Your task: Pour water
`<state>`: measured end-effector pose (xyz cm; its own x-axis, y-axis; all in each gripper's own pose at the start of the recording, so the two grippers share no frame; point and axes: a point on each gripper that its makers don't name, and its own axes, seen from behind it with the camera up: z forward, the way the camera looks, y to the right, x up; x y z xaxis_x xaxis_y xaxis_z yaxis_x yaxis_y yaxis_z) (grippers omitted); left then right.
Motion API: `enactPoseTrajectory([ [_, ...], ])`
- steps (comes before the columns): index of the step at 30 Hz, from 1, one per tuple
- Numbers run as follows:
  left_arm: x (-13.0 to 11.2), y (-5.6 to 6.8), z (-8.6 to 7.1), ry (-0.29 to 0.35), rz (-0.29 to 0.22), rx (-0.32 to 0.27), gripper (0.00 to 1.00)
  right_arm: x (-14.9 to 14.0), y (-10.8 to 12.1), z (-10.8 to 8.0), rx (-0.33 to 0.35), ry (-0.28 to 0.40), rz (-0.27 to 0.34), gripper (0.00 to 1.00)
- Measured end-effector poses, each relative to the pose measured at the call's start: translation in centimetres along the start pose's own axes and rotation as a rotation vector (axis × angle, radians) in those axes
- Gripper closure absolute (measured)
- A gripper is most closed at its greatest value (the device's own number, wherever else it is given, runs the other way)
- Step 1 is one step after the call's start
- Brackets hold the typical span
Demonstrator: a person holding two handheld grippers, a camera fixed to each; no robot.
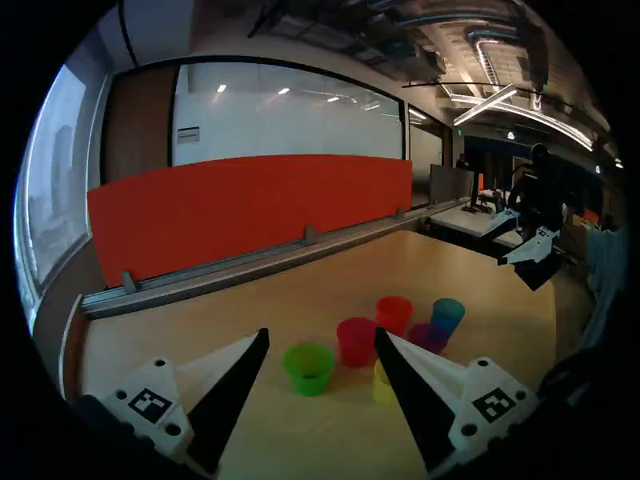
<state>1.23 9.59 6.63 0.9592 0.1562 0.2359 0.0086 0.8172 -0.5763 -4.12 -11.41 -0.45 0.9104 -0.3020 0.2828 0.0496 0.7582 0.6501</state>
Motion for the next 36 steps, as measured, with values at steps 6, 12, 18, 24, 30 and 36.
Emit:
enactPoseTrajectory([
  [6, -1.8, -0.3, 1.0, -0.041, 0.001, -0.006, 0.02, -2.2, 0.1, 0.9, 0.002, -0.046, -0.012, 0.0],
  [12, -4.1, -0.7, 2.0, -0.095, 0.01, -0.005, 0.02, -4.6, 0.5, 1.9, 0.002, -0.093, -0.024, 0.0],
  [18, -6.4, -0.8, 3.2, -0.15, 0.019, -0.01, 0.02, -7.0, 0.5, 3.0, 0.007, -0.135, -0.033, 0.0],
  [24, -8.9, -0.4, 4.3, -0.214, 0.034, -0.029, 0.02, -9.0, 0.5, 4.0, 0.016, -0.17, -0.033, 0.0],
  [30, -11.2, -0.6, 5.4, -0.277, 0.042, -0.039, 0.02, -10.7, 0.5, 4.8, 0.019, -0.199, -0.037, 0.0],
  [36, -12.3, -1.1, 6.4, -0.323, 0.049, -0.044, 0.02, -11.5, 0.8, 5.6, 0.015, -0.212, -0.032, 0.0],
])
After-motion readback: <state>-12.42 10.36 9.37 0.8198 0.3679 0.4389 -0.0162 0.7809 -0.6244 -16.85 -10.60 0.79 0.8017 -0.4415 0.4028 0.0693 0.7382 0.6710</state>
